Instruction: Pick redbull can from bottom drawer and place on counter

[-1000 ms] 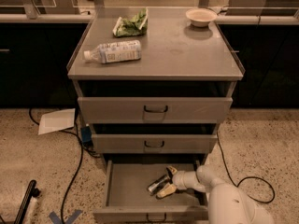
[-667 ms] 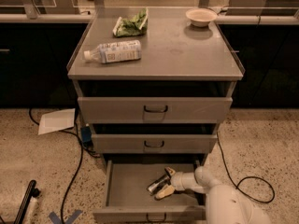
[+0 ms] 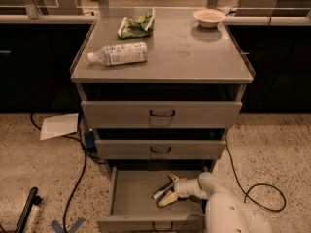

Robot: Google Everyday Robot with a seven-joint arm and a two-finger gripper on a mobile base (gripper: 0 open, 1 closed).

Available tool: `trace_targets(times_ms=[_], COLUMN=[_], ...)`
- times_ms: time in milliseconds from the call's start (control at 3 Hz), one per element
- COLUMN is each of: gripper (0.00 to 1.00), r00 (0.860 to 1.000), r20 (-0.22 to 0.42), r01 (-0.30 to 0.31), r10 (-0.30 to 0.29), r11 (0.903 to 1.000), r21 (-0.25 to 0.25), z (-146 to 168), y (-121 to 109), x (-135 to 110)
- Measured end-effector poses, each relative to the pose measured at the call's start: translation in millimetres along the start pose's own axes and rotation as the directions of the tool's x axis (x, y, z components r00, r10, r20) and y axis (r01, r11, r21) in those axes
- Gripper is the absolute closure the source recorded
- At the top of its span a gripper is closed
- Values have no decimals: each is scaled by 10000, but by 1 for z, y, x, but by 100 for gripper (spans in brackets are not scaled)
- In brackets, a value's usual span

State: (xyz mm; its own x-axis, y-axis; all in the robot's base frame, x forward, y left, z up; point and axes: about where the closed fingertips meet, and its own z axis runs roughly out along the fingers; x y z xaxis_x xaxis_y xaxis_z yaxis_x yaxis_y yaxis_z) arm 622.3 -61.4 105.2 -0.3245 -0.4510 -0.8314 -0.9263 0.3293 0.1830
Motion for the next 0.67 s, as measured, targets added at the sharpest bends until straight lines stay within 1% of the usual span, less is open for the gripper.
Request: trace_targets(times_ms=[333, 667], gripper=[19, 42], r00=[10000, 10000], r20=[3, 3], r01=[11, 11], r10=[-11, -11], r11=[10000, 10000], r21=[13, 12], z=[0, 0], y=[-1, -1], x=[0, 0])
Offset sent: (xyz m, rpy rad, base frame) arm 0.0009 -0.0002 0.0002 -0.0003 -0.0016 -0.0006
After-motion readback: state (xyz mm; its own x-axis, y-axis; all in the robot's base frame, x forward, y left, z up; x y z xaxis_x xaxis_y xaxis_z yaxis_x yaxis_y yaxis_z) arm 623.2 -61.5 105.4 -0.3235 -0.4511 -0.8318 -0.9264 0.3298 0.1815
